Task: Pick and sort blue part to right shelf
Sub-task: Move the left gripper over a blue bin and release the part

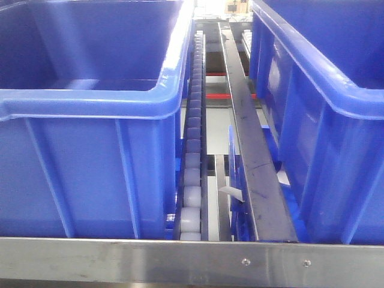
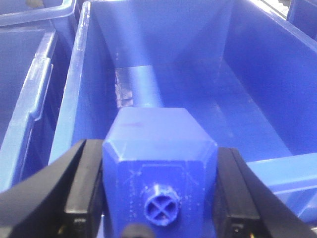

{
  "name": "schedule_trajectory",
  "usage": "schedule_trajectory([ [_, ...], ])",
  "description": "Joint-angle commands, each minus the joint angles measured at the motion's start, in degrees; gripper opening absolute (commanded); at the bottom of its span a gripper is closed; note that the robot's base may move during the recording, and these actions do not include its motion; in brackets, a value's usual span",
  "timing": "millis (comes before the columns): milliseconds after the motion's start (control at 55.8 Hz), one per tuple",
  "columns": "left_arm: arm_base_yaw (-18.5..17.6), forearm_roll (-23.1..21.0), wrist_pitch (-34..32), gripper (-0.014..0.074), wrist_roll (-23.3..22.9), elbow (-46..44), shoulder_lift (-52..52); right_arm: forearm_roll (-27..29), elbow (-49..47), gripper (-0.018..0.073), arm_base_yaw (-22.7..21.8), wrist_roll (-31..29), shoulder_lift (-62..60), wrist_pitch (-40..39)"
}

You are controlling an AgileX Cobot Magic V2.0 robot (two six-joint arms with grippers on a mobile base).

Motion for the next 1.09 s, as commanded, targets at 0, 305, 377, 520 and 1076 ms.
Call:
schedule_trajectory([
  [0, -0.2, 0.4, -5.0, 0.0332, -0.7, -1.6, 1.0, -1.3, -1.5, 0.0167, -0.2, -0.4, 0.2, -5.4],
  [305, -0.2, -0.2, -6.4, 0.0332, -0.7, -1.6, 1.0, -1.3, -1.5, 0.0167, -0.2, -0.4, 0.2, -5.4],
  [377, -0.2, -1.1, -7.1, 0.0332, -0.7, -2.7, 1.4, -1.3, -1.5, 0.0167, -0.2, -0.4, 0.2, -5.4],
  [520, -0.2, -1.6, -5.1, 0.0332, -0.7, -10.6, 8.4, -1.3, -1.5, 0.0167, -0.2, -0.4, 0.2, -5.4],
  [1076, -0.2, -7.4, -1.6, 0.0333, 0.9, -38.3, 61.5, -1.3, -1.5, 0.0167, -0.2, -0.4, 0.2, -5.4],
])
